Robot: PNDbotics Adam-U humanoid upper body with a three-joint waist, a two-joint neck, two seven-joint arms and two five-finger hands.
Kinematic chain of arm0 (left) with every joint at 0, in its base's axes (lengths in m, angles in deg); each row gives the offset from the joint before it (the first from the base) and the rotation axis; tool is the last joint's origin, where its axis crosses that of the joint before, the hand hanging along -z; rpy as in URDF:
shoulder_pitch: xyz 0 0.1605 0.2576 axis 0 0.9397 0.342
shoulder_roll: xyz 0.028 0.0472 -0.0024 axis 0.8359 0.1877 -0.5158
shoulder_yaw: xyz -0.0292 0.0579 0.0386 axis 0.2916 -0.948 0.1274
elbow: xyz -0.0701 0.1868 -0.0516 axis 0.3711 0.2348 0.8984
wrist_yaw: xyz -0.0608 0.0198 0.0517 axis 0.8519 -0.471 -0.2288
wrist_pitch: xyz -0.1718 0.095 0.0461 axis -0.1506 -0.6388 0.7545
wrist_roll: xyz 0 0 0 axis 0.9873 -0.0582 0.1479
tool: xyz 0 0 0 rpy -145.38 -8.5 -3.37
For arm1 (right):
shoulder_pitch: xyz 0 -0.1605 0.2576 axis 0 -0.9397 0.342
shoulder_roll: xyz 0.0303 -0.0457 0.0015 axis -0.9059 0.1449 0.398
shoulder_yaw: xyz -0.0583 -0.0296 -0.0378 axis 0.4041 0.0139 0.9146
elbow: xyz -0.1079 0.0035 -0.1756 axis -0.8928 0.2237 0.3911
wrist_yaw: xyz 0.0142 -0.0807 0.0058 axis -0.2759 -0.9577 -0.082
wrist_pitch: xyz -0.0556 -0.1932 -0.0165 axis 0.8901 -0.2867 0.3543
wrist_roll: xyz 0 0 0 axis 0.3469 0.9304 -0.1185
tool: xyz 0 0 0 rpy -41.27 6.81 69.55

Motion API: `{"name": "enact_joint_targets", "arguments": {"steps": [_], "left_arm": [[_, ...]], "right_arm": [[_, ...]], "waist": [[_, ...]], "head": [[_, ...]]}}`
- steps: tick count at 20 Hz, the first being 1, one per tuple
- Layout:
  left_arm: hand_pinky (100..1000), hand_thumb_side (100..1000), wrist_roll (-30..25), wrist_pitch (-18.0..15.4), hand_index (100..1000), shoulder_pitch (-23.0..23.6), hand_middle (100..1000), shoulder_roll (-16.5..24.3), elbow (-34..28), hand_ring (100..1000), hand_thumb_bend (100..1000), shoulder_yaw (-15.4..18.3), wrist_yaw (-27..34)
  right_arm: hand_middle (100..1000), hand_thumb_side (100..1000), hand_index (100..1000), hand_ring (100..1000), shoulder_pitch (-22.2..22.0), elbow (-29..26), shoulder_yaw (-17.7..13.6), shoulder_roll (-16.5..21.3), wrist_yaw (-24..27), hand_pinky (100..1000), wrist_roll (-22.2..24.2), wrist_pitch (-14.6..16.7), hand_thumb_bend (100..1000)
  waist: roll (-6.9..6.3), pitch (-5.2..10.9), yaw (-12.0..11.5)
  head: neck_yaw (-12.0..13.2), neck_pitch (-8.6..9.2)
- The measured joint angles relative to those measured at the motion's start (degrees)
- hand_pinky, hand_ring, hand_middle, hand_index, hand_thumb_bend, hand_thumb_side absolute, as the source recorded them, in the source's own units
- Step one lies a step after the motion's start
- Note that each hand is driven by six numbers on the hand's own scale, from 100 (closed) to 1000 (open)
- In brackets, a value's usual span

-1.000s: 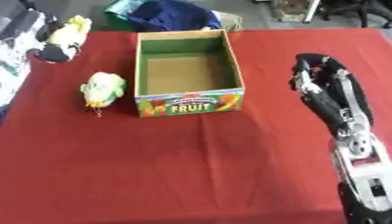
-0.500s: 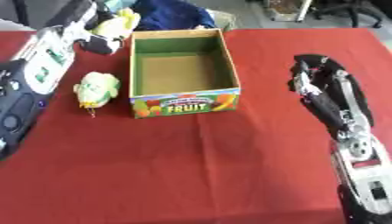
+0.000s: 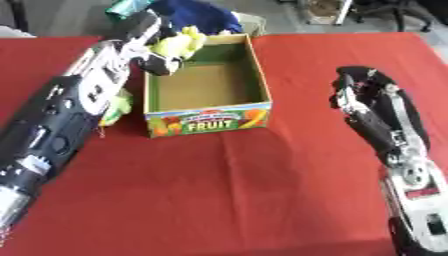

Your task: Pick up objects on the table and place them in the box.

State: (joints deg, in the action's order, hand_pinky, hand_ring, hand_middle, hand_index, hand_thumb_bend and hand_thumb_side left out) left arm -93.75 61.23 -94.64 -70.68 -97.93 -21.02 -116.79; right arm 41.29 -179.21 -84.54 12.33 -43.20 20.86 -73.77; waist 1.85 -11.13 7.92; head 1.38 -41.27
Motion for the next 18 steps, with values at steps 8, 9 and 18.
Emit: {"name": "enact_joint_targets", "arguments": {"steps": [8, 9, 18], "left_arm": [[603, 162, -1.76, -3.43, 756, 1.35, 541, -2.02, 3.33, 554, 595, -0.6, -1.47], [621, 249, -1.85, -3.65, 775, 1.36, 566, -2.02, 3.33, 577, 737, -0.6, -1.53], [731, 522, 0.65, -3.86, 826, 1.36, 695, -1.62, 1.24, 727, 965, -0.6, -1.55]], "right_arm": [[565, 447, 729, 523, 0.22, 0.0, 0.23, -0.12, 0.24, 519, 0.17, -0.07, 100], [565, 448, 728, 523, 0.22, 0.0, 0.23, -0.12, 0.24, 519, 0.18, -0.09, 100], [565, 447, 728, 523, 0.22, 0.0, 0.23, -0.12, 0.24, 520, 0.23, -0.13, 100]], "waist": [[-0.02, -0.12, 0.22], [-0.03, -0.12, 0.21], [0.02, -0.12, -0.43]], "head": [[0.02, 0.06], [0.02, 0.07], [-0.02, 0.28]]}}
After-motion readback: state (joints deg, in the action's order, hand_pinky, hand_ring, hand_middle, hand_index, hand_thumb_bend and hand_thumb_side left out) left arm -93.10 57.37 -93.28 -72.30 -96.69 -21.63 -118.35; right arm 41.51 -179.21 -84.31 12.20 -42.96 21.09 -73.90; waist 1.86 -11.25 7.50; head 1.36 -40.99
